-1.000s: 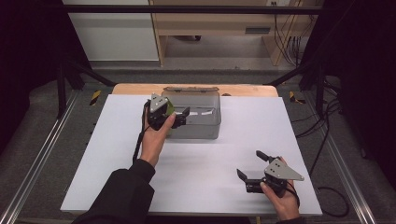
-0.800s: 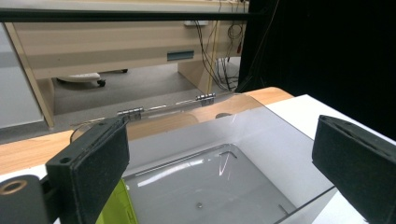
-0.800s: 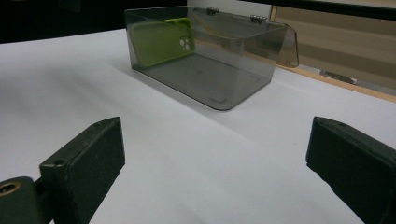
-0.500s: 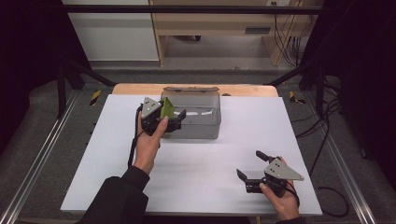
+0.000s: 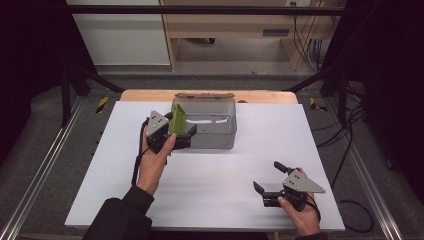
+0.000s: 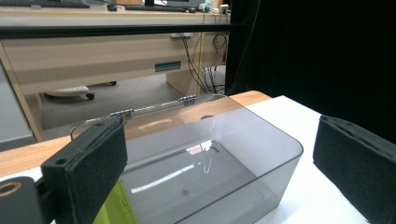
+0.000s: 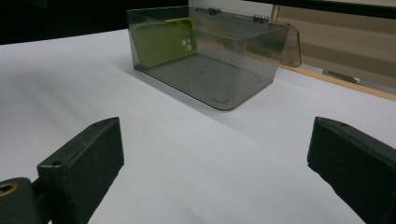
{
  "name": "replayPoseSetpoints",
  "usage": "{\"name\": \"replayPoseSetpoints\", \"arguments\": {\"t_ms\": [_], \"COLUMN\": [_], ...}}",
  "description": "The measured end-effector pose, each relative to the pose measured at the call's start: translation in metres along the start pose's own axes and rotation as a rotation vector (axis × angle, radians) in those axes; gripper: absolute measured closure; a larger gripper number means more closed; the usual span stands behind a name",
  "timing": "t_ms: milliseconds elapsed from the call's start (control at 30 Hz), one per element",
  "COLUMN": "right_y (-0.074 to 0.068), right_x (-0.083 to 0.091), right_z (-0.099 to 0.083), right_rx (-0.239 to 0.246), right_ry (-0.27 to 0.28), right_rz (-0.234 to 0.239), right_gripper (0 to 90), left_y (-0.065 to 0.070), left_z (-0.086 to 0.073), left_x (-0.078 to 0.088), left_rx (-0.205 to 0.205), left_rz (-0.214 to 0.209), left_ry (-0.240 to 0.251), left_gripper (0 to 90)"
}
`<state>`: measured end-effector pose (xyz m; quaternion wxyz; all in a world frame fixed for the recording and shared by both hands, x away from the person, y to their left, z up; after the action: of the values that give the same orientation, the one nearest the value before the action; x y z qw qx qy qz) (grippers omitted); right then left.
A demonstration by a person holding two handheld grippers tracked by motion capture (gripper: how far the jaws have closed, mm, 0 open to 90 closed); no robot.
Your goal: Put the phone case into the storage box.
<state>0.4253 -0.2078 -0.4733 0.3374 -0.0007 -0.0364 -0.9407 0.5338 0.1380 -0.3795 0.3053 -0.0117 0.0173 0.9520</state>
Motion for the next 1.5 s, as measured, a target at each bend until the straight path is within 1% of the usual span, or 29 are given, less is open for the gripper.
{"name": "replayPoseSetpoints", "arguments": {"t_ms": [33,167,233,333,633,833,900,967,1133,1333,1400,1500], "right_y": [0.000,-0.001,-0.001,-0.001,-0.001,-0.001,-0.001,-0.001,-0.001,-0.002,-0.002,-0.002], "right_x": [0.000,0.000,0.000,0.000,0.000,0.000,0.000,0.000,-0.001,-0.001,-0.001,-0.001], "right_z": [0.000,0.000,0.000,0.000,0.000,0.000,0.000,0.000,-0.001,-0.001,-0.001,-0.001], "right_rx": [0.000,-0.001,-0.001,-0.002,-0.001,-0.001,-0.001,-0.001,0.001,0.002,0.004,0.004], "right_ry": [0.000,-0.001,0.000,-0.001,-0.005,-0.004,-0.004,-0.004,-0.006,-0.009,-0.009,-0.009], "right_rz": [0.000,0.002,0.002,0.004,0.006,0.006,0.006,0.006,0.007,0.007,0.007,0.008], "right_gripper": [3.9,3.8,3.6,3.5,3.4,3.4,3.4,3.4,3.4,3.4,3.4,3.3], "left_y": [0.000,0.003,0.003,0.003,0.002,0.003,0.003,0.003,0.000,-0.003,-0.005,-0.008], "left_z": [0.000,-0.001,-0.002,-0.004,-0.008,-0.010,-0.011,-0.012,-0.019,-0.023,-0.024,-0.027], "left_x": [0.002,0.008,0.010,0.014,0.024,0.031,0.033,0.036,0.045,0.054,0.056,0.060], "left_rx": [-0.007,-0.006,0.005,0.007,0.017,0.008,-0.001,0.002,0.008,0.009,0.016,0.015], "left_rz": [-0.004,-0.023,-0.028,-0.030,-0.033,-0.035,-0.036,-0.037,-0.035,-0.041,-0.037,-0.030], "left_ry": [0.001,0.003,0.006,0.007,0.018,0.025,0.023,0.026,0.019,0.027,0.032,0.029], "left_gripper": [2.4,2.2,2.0,1.8,1.8,1.8,1.8,1.8,1.8,1.9,1.9,2.0]}}
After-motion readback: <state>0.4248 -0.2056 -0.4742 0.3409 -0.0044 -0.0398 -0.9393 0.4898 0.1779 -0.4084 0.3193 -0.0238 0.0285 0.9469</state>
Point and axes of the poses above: each handheld gripper's, and its own axes: x roughly backward along the jaws, z roughly out of its top, y roughly to its right, the point moved 3 cm from there along -x, roughly forward along the jaws, and after that the axes turned 13 degrees about y, right-handed, at the moved point
